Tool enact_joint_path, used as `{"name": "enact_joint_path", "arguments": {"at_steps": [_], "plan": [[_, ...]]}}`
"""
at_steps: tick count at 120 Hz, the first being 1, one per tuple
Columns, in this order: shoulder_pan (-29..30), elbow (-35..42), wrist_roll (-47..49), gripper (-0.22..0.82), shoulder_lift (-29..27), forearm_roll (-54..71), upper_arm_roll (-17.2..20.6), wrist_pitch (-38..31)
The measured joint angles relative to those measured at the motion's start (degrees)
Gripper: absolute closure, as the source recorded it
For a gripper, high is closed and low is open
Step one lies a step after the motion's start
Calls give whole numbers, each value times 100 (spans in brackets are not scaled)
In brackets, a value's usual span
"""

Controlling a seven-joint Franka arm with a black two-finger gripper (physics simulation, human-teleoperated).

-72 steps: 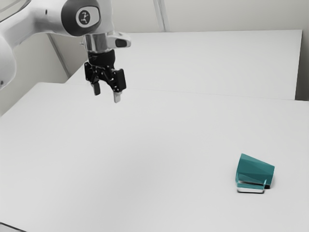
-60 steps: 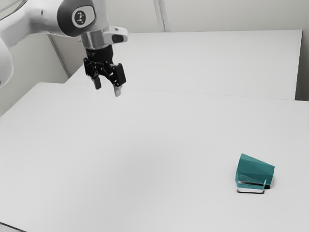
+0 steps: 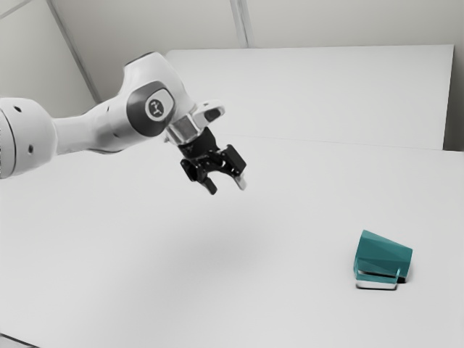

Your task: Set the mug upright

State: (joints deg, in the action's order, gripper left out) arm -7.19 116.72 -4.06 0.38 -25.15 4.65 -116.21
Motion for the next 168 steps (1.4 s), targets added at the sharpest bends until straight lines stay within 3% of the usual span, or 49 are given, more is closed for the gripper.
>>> {"name": "enact_joint_path", "arguments": {"at_steps": [28, 49, 80, 139, 168], "plan": [[-337, -8, -127, 0, 582, -1459, 93, -967], [-383, -349, -342, 0, 1186, -1865, 600, -1486], [-459, -427, -578, 0, 1548, -2106, 1051, -2102], [-1022, -410, -799, 0, 1906, -2636, 1082, -2484], [-1322, -853, -854, 0, 2315, -2664, 1070, -2652]]}}
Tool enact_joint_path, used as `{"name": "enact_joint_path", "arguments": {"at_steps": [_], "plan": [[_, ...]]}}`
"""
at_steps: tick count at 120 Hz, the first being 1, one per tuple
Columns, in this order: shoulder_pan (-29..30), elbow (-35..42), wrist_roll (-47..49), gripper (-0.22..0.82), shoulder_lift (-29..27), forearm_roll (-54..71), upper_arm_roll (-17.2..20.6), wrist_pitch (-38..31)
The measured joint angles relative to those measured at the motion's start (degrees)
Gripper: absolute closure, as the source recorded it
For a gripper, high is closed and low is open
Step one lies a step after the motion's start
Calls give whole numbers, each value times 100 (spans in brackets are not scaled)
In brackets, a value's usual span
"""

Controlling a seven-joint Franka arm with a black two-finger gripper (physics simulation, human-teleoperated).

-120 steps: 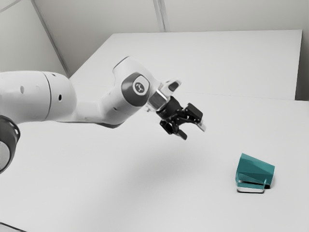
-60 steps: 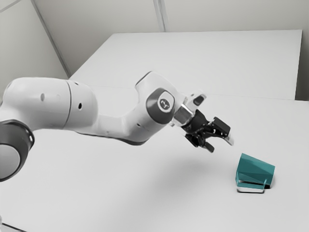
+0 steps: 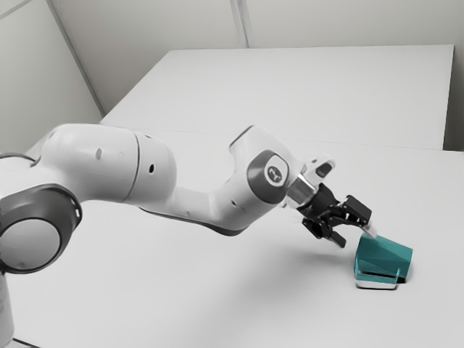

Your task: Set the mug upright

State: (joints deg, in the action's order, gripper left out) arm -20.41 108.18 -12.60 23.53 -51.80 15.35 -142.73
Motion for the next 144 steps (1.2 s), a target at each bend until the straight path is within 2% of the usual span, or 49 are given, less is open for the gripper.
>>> {"name": "enact_joint_path", "arguments": {"at_steps": [37, 78, 92, 117, 144], "plan": [[-252, -361, -34, 3, 379, -10, -35, -216], [-475, -808, -20, 34, 612, 41, -45, -273], [-562, -935, 8, 41, 614, 74, -50, -294], [-611, -1011, 108, 65, 614, 280, -50, -369], [-614, -1142, 361, 74, 630, 792, -43, -356]]}}
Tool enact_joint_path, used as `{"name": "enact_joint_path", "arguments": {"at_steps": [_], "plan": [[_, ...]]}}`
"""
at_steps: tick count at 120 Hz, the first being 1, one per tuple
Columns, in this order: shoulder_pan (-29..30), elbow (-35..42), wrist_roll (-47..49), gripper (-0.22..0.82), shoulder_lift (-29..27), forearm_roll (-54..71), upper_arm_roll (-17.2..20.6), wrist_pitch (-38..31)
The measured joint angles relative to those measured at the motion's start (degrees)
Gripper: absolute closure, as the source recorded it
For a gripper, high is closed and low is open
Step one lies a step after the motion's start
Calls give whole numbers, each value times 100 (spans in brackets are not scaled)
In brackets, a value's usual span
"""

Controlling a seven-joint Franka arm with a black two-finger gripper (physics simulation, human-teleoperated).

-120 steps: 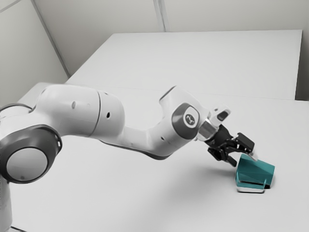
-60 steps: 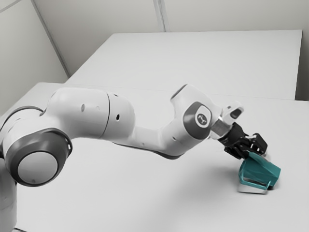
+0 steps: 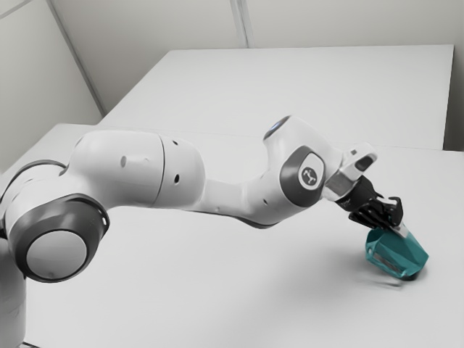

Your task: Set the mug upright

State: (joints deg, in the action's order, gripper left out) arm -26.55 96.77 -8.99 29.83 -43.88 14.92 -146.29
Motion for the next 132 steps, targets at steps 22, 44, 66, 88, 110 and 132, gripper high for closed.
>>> {"name": "enact_joint_path", "arguments": {"at_steps": [22, 44, 66, 88, 110, 132], "plan": [[4, -74, 231, 76, -69, 210, -60, 117], [11, 34, 423, 78, -455, 433, -516, 673], [8, 549, 562, 78, -1075, 1053, -854, 1093], [13, 946, 668, 78, -1533, 1891, -1153, 1389], [12, 1333, 746, 78, -1843, 2485, -1432, 1625], [5, 1729, 801, 78, -2200, 2888, -1696, 1737]]}}
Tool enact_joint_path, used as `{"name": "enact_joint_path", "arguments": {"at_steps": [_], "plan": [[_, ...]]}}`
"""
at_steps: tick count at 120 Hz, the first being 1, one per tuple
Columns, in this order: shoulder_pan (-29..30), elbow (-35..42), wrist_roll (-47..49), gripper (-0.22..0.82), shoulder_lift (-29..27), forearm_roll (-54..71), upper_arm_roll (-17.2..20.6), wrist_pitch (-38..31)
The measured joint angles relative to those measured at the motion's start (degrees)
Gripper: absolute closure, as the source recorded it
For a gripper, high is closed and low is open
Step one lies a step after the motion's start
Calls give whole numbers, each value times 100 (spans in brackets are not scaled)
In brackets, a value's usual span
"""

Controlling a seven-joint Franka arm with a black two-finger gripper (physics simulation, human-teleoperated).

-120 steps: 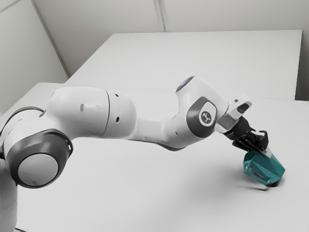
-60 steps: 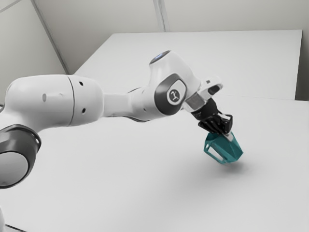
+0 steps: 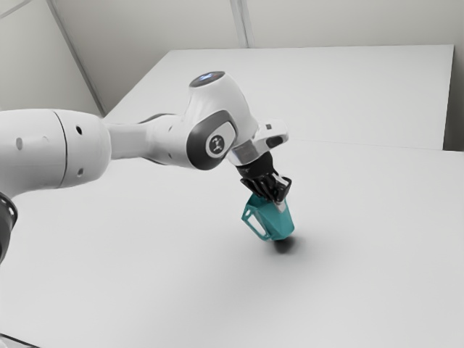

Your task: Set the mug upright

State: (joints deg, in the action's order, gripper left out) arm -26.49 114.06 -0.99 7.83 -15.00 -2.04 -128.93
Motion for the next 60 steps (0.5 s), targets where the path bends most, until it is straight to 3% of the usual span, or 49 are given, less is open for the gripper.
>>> {"name": "enact_joint_path", "arguments": {"at_steps": [60], "plan": [[6, 479, 82, 78, -448, 860, -698, 85]]}}
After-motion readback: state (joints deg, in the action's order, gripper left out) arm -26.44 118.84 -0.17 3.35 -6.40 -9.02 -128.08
